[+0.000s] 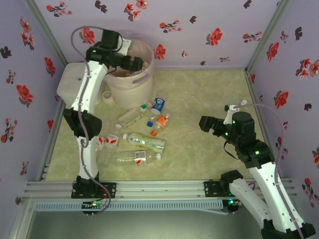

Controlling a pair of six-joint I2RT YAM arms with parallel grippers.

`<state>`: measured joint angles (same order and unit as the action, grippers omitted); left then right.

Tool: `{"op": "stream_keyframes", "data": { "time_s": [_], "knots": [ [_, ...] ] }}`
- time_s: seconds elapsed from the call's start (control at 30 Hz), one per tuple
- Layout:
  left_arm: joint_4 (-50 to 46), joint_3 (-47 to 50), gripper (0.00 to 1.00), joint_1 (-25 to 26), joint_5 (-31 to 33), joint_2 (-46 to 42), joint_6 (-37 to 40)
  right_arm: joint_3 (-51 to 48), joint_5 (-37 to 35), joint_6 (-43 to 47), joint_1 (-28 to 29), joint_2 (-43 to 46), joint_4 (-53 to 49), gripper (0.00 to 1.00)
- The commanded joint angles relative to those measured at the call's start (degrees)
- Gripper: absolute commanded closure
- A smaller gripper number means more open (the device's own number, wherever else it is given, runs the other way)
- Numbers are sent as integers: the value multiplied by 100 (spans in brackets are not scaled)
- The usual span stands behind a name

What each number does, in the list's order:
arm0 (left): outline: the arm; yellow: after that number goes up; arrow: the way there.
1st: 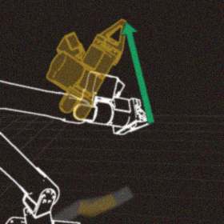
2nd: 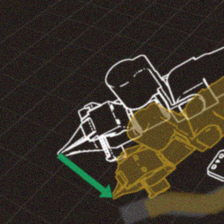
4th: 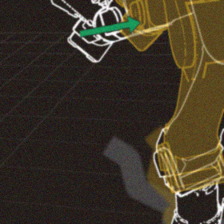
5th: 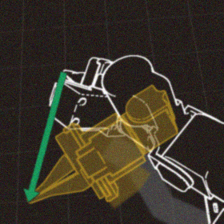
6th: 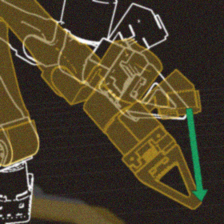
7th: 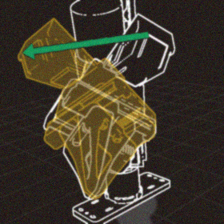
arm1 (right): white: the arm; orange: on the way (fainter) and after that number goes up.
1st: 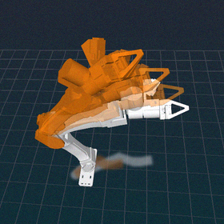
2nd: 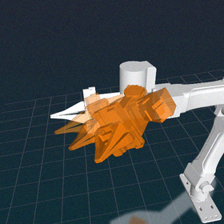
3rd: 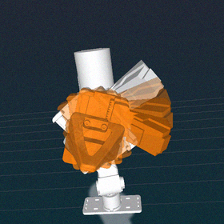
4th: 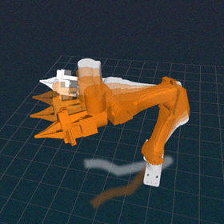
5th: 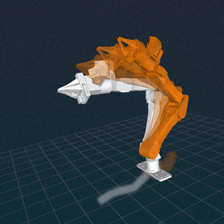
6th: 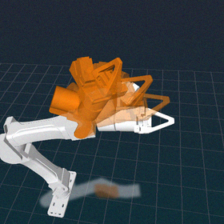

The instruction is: Put the plastic bottles in the bin

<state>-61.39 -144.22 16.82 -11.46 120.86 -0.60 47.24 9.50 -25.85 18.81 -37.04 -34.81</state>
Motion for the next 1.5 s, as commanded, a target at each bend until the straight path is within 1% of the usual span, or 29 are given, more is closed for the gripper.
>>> {"op": "stream_keyframes", "data": {
  "time_s": [0.0, 0.03, 0.13, 0.17, 0.23, 0.27, 0.3, 0.33, 0.37, 0.47, 0.57, 0.63, 0.73, 0.83, 0.93, 1.03, 1.1, 1.23, 1.3, 1.37, 1.43, 1.47],
  "knots": [
    [-207, 219, 0, -8, 346, -1250, 336, -51, 1138, 340, 280, -435, 1191, 0],
    [-224, 460, 0, -3, 496, -1552, 337, 96, 1109, 679, 582, -693, 1064, 1],
    [-45, 1642, 0, 5, 912, -2747, 126, 649, 83, 1680, 1880, -1471, 431, 2],
    [211, 2390, 0, 5, 981, -3321, -48, 860, -222, 1975, 2265, -1791, 198, 3],
    [692, 3709, 0, -9, 1012, -4328, -548, 1194, -386, 2324, 2716, -2440, -173, 6],
    [846, 4334, 0, -5, 988, -4795, -808, 1381, -408, 2453, 2892, -2818, -336, 9],
    [1060, 4866, 0, -5, 979, -5154, -1034, 1551, -424, 2565, 3028, -3154, -484, 18],
    [1211, 5449, 0, -9, 981, -5538, -1260, 1771, -488, 2673, 3203, -3538, -641, 31],
    [1312, 5983, 0, -9, 988, -5866, -1543, 1986, -571, 2786, 3397, -3891, -735, 34],
    [1313, 7313, 0, -10, 789, -6657, -2320, 2329, -541, 3059, 3772, -4693, -825, 27],
    [1146, 8433, 0, -7, 858, -7362, -2745, 2410, -546, 3215, 3798, -5362, -686, 24],
    [1051, 8942, 0, -6, 885, -7711, -2971, 2516, -596, 3294, 3793, -5747, -665, 22],
    [1111, 9446, 0, -4, 750, -8130, -3270, 2694, -545, 3366, 3782, -6325, -655, 18],
    [1212, 9678, 0, -3, 666, -8318, -3438, 2839, -517, 3384, 3747, -6764, -676, 16],
    [1293, 9753, 0, -1, 645, -8333, -3438, 2862, -405, 3384, 3721, -7002, -587, 17],
    [1409, 9752, 0, 4, 614, -8261, -3415, 2878, -457, 3326, 3637, -7094, -596, 22],
    [1520, 9749, 0, -2, 523, -8210, -3431, 2837, -449, 3288, 3595, -6974, -567, 25],
    [1811, 9779, 0, 1, 338, -8188, -3570, 2713, -483, 3253, 3538, -6465, -572, 32],
    [2078, 9823, 0, 5, 151, -8222, -3721, 2679, -518, 3231, 3499, -6158, -684, 39],
    [2573, 9955, 0, 16, -184, -8279, -3999, 2564, -498, 3164, 3414, -5718, -756, 42],
    [3143, 10096, 0, 51, -508, -8340, -4311, 2386, -376, 3061, 3290, -5294, -765, 44],
    [3481, 10175, 0, 105, -632, -8359, -4487, 2242, -279, 2983, 3216, -5021, -715, 47]
  ]
}}
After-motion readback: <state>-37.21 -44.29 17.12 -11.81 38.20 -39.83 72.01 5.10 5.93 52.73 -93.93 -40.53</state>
